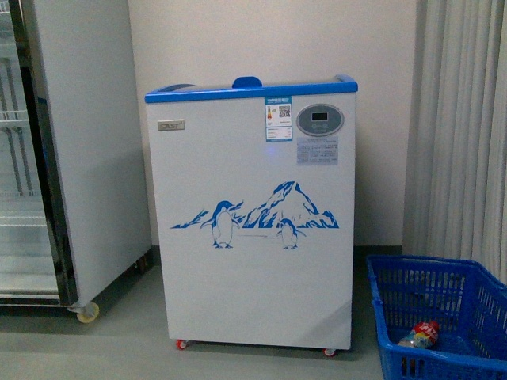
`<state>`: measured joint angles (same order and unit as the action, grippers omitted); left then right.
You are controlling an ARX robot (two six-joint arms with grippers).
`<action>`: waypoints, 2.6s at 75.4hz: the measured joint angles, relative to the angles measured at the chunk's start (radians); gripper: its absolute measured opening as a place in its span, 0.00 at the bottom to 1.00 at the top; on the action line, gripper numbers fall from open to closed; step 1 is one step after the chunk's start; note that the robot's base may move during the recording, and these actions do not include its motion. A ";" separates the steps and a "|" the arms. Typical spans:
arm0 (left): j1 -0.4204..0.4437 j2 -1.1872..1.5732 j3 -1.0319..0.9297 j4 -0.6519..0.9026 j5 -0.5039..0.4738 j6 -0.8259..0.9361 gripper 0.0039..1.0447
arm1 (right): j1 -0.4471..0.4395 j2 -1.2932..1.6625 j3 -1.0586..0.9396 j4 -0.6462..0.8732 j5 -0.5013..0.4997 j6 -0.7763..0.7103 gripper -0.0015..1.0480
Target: Put drink in fridge
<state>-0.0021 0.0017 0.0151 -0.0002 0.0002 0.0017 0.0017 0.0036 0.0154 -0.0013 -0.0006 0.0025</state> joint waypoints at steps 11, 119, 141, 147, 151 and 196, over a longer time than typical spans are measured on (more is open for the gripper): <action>0.000 0.000 0.000 0.000 0.000 0.000 0.92 | 0.000 0.000 0.000 0.000 0.000 0.000 0.93; 0.000 0.000 0.000 0.000 0.000 0.000 0.92 | 0.000 0.000 0.000 0.000 0.000 0.000 0.93; 0.000 0.000 0.000 0.000 0.000 0.000 0.92 | 0.000 0.000 0.000 0.000 0.000 0.000 0.93; 0.000 0.000 0.000 0.000 0.000 0.000 0.92 | 0.000 0.000 0.000 0.000 0.000 0.000 0.93; 0.000 0.000 0.000 0.000 0.000 0.000 0.92 | 0.000 0.000 0.000 0.000 0.000 0.000 0.93; 0.000 0.003 0.000 0.000 0.000 0.000 0.92 | -0.283 0.755 0.164 -0.020 0.256 0.201 0.93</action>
<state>-0.0021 0.0044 0.0151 -0.0002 0.0006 0.0021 -0.2817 0.7582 0.1791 -0.0212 0.2550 0.2035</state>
